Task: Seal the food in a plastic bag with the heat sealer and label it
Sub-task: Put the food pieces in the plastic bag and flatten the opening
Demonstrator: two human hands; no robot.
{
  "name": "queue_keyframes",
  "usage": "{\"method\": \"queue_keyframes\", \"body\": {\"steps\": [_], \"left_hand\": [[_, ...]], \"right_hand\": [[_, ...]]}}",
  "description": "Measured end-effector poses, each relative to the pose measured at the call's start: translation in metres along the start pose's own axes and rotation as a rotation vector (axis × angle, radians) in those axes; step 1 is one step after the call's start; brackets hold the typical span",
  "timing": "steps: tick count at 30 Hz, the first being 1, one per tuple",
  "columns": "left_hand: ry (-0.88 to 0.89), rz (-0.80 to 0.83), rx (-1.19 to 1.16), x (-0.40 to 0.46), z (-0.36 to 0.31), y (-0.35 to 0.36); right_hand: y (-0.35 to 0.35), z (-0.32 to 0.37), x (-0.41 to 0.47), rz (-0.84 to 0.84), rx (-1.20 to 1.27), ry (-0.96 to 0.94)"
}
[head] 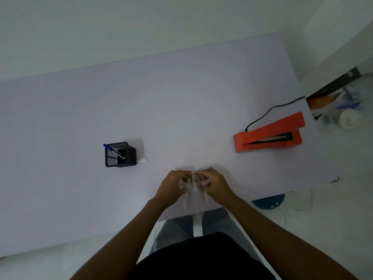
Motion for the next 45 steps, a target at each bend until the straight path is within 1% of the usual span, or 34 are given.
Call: {"method": "queue_keyframes", "body": {"steps": [4,6,8,11,13,18,20,23,29,32,38,45], "left_hand": [[0.072,-0.036,-0.062,0.004,0.0,-0.007],[0.152,-0.051,-0.085,0.005,-0.001,-0.012],[0.177,-0.066,-0.129,0.006,-0.002,-0.016],[0.135,-0.063,-0.181,0.008,0.001,-0.021],[0.086,-0.016,-0.238,0.01,0.006,-0.022],[0.007,0.064,-0.413,0.016,0.009,-0.029],[-0.006,0.084,-0.458,0.018,0.008,-0.029],[-0.043,0.103,-0.492,0.019,0.006,-0.026],[-0.101,0.117,-0.439,0.027,0.013,-0.02],[-0.13,0.09,-0.388,0.028,0.017,-0.016],[-0.219,0.028,-0.309,0.031,0.031,-0.004],[-0.376,-0.09,-0.142,0.027,0.023,0.002]], "right_hand": [[0.001,-0.008,0.007,-0.005,-0.022,0.049],[-0.001,-0.012,0.008,-0.067,0.039,0.068],[-0.001,-0.012,0.007,-0.126,0.073,0.066],[-0.008,-0.009,0.005,-0.159,0.079,-0.02],[-0.011,-0.016,0.005,-0.167,0.126,-0.01],[-0.026,-0.013,0.004,-0.042,0.229,0.07],[-0.031,-0.017,0.004,-0.006,0.256,0.06],[-0.037,-0.022,0.005,-0.024,0.307,0.067],[-0.038,-0.036,0.0,-0.045,0.379,0.2],[-0.033,-0.043,-0.002,-0.052,0.368,0.266],[-0.026,-0.051,-0.002,-0.088,0.268,0.311],[-0.02,-0.061,0.002,-0.131,0.164,0.377]]}}
Point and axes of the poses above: each hand's wrist, its own x-axis towards the middle knuckle, its own y-axis out of the palm, z = x × y, the point moved 4 cm from there along x, towards the middle knuckle, and after that the axes turned 11 degrees about -y, right-handed, at the moved point
